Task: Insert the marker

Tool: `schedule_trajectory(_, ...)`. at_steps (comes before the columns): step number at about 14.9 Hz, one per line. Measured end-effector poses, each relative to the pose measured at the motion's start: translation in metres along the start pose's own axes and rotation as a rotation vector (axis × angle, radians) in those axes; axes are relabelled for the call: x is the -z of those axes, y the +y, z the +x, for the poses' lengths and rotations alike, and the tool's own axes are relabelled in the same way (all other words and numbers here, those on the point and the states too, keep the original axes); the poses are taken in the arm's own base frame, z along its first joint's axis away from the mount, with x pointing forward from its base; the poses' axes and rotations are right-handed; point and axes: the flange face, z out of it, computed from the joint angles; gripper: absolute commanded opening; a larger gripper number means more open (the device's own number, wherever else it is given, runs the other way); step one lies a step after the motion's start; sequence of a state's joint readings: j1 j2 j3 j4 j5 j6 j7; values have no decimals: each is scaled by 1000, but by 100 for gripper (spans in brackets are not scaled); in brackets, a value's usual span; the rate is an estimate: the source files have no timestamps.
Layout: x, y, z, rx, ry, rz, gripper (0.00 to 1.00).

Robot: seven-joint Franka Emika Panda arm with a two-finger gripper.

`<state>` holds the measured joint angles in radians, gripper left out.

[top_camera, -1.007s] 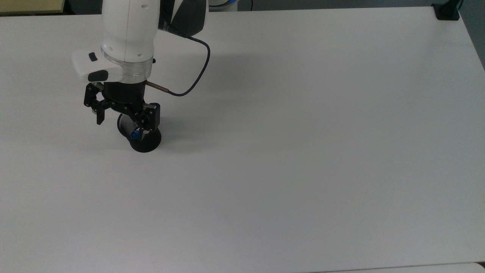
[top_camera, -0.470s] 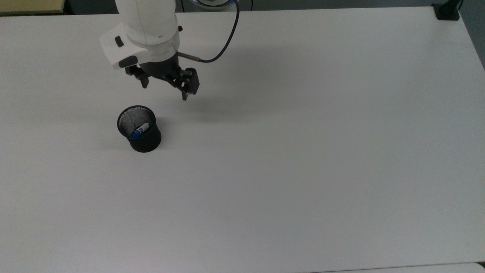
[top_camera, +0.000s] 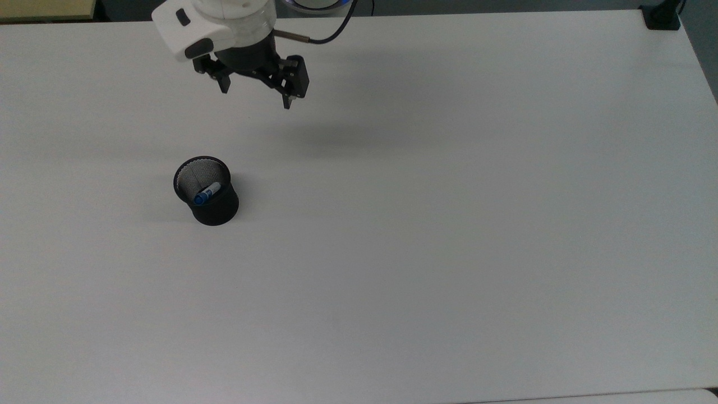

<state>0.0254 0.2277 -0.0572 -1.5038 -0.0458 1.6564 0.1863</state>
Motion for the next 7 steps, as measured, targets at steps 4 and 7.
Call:
schedule_trajectory(4,23,2,-18,8,-12,5,100)
schedule_trajectory(7,28,10,-19,-5,-4,15,100)
